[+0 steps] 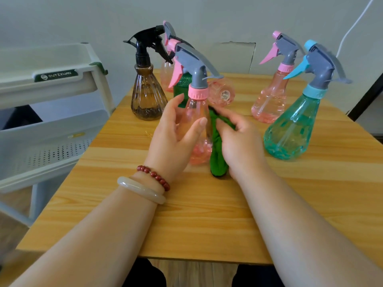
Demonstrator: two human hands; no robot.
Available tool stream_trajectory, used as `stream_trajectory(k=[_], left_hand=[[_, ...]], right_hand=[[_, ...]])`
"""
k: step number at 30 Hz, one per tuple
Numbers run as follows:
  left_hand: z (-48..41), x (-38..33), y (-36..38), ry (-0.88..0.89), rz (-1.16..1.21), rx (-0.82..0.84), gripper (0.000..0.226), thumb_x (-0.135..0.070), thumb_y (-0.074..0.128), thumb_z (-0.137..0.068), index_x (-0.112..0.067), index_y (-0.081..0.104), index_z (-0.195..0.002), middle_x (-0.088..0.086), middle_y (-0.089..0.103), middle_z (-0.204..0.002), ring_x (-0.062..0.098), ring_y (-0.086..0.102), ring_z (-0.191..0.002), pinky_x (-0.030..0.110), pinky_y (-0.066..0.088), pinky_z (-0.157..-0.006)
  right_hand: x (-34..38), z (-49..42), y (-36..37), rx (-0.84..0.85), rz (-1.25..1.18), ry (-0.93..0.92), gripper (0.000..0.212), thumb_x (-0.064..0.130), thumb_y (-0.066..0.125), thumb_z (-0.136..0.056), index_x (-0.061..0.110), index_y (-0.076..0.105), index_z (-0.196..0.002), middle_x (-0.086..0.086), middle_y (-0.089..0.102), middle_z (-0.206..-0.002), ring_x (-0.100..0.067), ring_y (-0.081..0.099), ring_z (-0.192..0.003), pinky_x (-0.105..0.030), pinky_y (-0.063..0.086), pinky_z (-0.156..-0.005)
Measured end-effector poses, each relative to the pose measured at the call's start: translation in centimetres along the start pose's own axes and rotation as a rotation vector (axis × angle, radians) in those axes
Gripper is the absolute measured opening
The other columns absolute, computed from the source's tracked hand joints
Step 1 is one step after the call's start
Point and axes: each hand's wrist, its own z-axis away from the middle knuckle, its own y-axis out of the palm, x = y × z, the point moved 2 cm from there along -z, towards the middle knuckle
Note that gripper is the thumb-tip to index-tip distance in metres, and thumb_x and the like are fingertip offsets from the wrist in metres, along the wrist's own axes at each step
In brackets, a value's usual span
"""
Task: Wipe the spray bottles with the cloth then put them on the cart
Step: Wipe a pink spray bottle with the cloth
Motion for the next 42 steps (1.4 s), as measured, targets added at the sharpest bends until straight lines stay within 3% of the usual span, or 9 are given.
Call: stream_trajectory(k=[2, 6, 13, 17, 21, 25, 31, 35, 42], left_hand=[[0.2, -0.2, 0.2, 0.011, 0.023, 0.005, 0.046, -0.04, 0.057, -0.097, -0.025, 0.041, -0.137, -0.011, 0.062, -0.116, 0.004, 0.06, -0.11, 0.033, 0.052, -0.096], [0.4, -0.6, 0.5, 0.06, 0.038, 0.038, 0.042, -0.036, 0.049, -0.097, -0.019, 0.049, -0.136, -0.016, 0.06, -0.122, -0.004, 0.056, -0.115, 0.024, 0.05, -0.098], [0.4, -0.9, 0.3, 0.046, 0.09, 0.046, 0.033, -0.031, 0.04, -0.099, -0.03, 0.047, -0.132, -0.024, 0.059, -0.112, -0.014, 0.055, -0.104, 0.005, 0.041, -0.086], [0.5, -1.0, 0.7, 0.05, 0.125, 0.091, 0.027, -0.032, 0.047, -0.097, -0.034, 0.048, -0.124, -0.016, 0.064, -0.105, -0.008, 0.06, -0.094, 0.006, 0.045, -0.08], [0.3, -0.5, 0.9, 0.075, 0.015, 0.084, 0.046, -0.042, 0.048, -0.096, -0.017, 0.051, -0.135, 0.002, 0.058, -0.121, -0.012, 0.051, -0.106, 0.002, 0.038, -0.089], [0.3, -0.3, 0.7, 0.06, -0.031, 0.065, 0.039, -0.032, 0.052, -0.1, -0.009, 0.054, -0.132, 0.007, 0.049, -0.12, -0.019, 0.044, -0.102, -0.002, 0.033, -0.087], [0.3, -0.6, 0.5, 0.075, -0.055, 0.06, 0.043, -0.036, 0.051, -0.099, -0.01, 0.054, -0.133, -0.005, 0.046, -0.099, -0.012, 0.047, -0.086, 0.003, 0.037, -0.08], [0.3, -0.7, 0.4, 0.096, -0.041, 0.057, 0.052, -0.039, 0.05, -0.096, -0.012, 0.049, -0.14, 0.001, 0.052, -0.104, -0.001, 0.052, -0.089, 0.009, 0.044, -0.082], [0.5, -1.1, 0.2, 0.081, 0.082, 0.029, 0.034, -0.018, 0.053, -0.101, -0.028, 0.039, -0.13, -0.015, 0.059, -0.116, -0.01, 0.059, -0.105, 0.006, 0.044, -0.086]], right_hand=[[0.5, 0.1, -0.1, -0.031, -0.123, -0.178, 0.029, 0.016, 0.057, -0.095, 0.041, 0.064, -0.108, 0.016, 0.071, -0.106, -0.005, 0.067, -0.1, -0.029, 0.055, -0.089], [1.2, 0.5, -0.1, 0.006, -0.234, -0.36, 0.028, 0.012, 0.058, -0.092, 0.038, 0.063, -0.102, 0.017, 0.069, -0.104, -0.006, 0.064, -0.105, -0.023, 0.049, -0.088], [-0.2, -0.6, -0.5, 0.054, -0.018, 0.064, 0.022, 0.009, 0.06, -0.094, 0.028, 0.071, -0.089, 0.009, 0.071, -0.068, -0.009, 0.065, -0.058, -0.027, 0.052, -0.056], [0.4, -0.4, -0.2, 0.054, -0.189, -0.037, 0.031, 0.01, 0.058, -0.096, 0.036, 0.072, -0.086, 0.008, 0.074, -0.083, -0.015, 0.07, -0.078, -0.041, 0.058, -0.075], [1.8, 0.4, 0.3, 0.124, -0.257, -0.189, 0.035, 0.012, 0.049, -0.101, 0.041, 0.067, -0.095, 0.027, 0.071, -0.093, 0.005, 0.065, -0.096, -0.018, 0.051, -0.082], [0.0, -0.3, 0.1, 0.052, -0.103, -0.004, 0.034, 0.019, 0.055, -0.099, 0.044, 0.073, -0.083, 0.015, 0.074, -0.086, -0.011, 0.069, -0.084, -0.047, 0.058, -0.082], [1.1, 0.2, 0.3, 0.071, -0.237, -0.225, 0.035, 0.016, 0.051, -0.096, 0.043, 0.057, -0.118, 0.01, 0.063, -0.127, -0.01, 0.057, -0.124, -0.039, 0.047, -0.105], [1.8, 0.7, 0.5, 0.146, -0.105, -0.278, 0.036, 0.012, 0.042, -0.104, 0.045, 0.052, -0.115, 0.039, 0.059, -0.109, 0.017, 0.051, -0.113, -0.007, 0.04, -0.093], [0.6, -0.2, 0.1, 0.134, 0.01, -0.025, 0.034, 0.019, 0.047, -0.102, 0.046, 0.066, -0.095, 0.018, 0.071, -0.101, -0.005, 0.066, -0.101, -0.034, 0.053, -0.094]])
